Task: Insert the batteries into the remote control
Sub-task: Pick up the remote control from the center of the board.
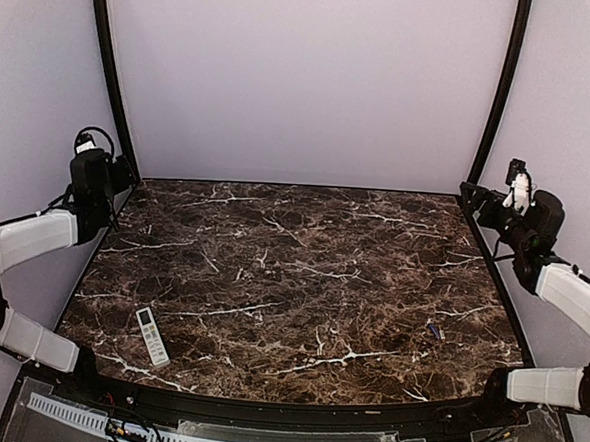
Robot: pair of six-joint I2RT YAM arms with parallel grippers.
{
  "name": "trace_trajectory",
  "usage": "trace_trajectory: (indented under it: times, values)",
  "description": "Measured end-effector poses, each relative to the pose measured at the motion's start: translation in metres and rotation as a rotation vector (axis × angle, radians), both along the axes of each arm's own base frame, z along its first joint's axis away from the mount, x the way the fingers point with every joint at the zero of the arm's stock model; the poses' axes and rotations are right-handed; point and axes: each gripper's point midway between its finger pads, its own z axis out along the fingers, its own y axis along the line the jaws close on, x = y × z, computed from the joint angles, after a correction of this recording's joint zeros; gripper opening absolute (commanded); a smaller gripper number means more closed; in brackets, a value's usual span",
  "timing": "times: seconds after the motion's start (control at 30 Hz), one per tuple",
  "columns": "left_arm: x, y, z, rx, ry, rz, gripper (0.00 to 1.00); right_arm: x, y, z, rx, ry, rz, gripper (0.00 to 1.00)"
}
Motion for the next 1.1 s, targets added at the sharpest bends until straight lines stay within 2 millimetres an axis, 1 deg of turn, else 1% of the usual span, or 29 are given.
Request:
trace_trajectory:
  times: [0.03, 0.07, 0.1, 0.13, 0.17, 0.2, 0.23, 0.27, 0.33, 0.37, 0.4, 0.47, 0.5, 0.6, 0.7, 0.77, 0.83, 0.9, 1.0, 1.07, 1.1]
  values:
    - [-0.004, -0.004, 0.022, -0.055, -0.026, 0.012, 0.85, -0.002, 0.005, 0.000, 0.017, 0.031, 0.012, 0.99]
    - [-0.006, -0.011, 0.037, -0.101, -0.038, 0.001, 0.82, -0.002, 0.011, 0.000, 0.023, 0.052, 0.024, 0.99]
    - [-0.009, -0.018, 0.042, -0.138, -0.031, -0.009, 0.81, -0.003, 0.022, 0.000, 0.029, 0.081, 0.044, 0.99]
    - [-0.013, -0.030, 0.044, -0.184, -0.009, -0.031, 0.81, -0.005, 0.036, 0.000, 0.029, 0.113, 0.074, 0.99]
    - [-0.019, -0.041, 0.037, -0.224, 0.035, -0.054, 0.81, -0.008, 0.052, 0.000, 0.024, 0.143, 0.103, 0.99]
    - [-0.026, -0.052, 0.023, -0.258, 0.097, -0.080, 0.81, -0.011, 0.065, 0.000, 0.018, 0.174, 0.126, 0.99]
    - [-0.036, -0.064, 0.004, -0.289, 0.175, -0.100, 0.83, -0.016, 0.078, -0.002, 0.009, 0.207, 0.149, 0.99]
    - [-0.045, -0.072, -0.013, -0.306, 0.243, -0.112, 0.86, -0.020, 0.087, -0.004, 0.002, 0.234, 0.165, 0.99]
    - [-0.075, -0.087, -0.058, -0.341, 0.417, -0.137, 0.92, -0.031, 0.104, -0.015, -0.017, 0.314, 0.196, 0.99]
    - [-0.093, -0.092, -0.080, -0.358, 0.502, -0.145, 0.93, -0.037, 0.111, -0.023, -0.025, 0.356, 0.207, 0.99]
    - [-0.113, -0.094, -0.098, -0.373, 0.577, -0.143, 0.97, -0.043, 0.118, -0.032, -0.032, 0.398, 0.222, 0.99]
    - [-0.147, -0.092, -0.120, -0.412, 0.676, -0.128, 0.99, -0.056, 0.128, -0.048, -0.045, 0.474, 0.243, 0.99]
    - [-0.161, -0.091, -0.127, -0.431, 0.708, -0.120, 0.99, -0.064, 0.135, -0.055, -0.052, 0.508, 0.257, 0.99]
    - [-0.191, -0.094, -0.140, -0.479, 0.760, -0.121, 0.99, -0.088, 0.161, -0.071, -0.076, 0.574, 0.328, 0.99]
    - [-0.210, -0.106, -0.158, -0.523, 0.839, -0.137, 0.99, -0.106, 0.181, -0.082, -0.096, 0.624, 0.385, 0.99]
    - [-0.221, -0.111, -0.174, -0.537, 0.901, -0.125, 0.98, -0.115, 0.189, -0.091, -0.114, 0.655, 0.409, 0.99]
    - [-0.234, -0.113, -0.195, -0.537, 0.983, -0.094, 0.98, -0.120, 0.194, -0.097, -0.125, 0.681, 0.418, 0.99]
    - [-0.247, -0.113, -0.209, -0.532, 1.048, -0.064, 0.97, -0.123, 0.195, -0.100, -0.127, 0.694, 0.423, 0.99]
    - [-0.252, -0.115, -0.214, -0.542, 1.076, -0.049, 0.95, -0.124, 0.197, -0.102, -0.124, 0.702, 0.427, 0.99]
    - [-0.252, -0.117, -0.215, -0.552, 1.081, -0.051, 0.88, -0.124, 0.199, -0.105, -0.122, 0.714, 0.430, 0.99]
    - [-0.253, -0.120, -0.216, -0.559, 1.092, -0.056, 0.87, -0.123, 0.200, -0.109, -0.125, 0.722, 0.431, 0.99]
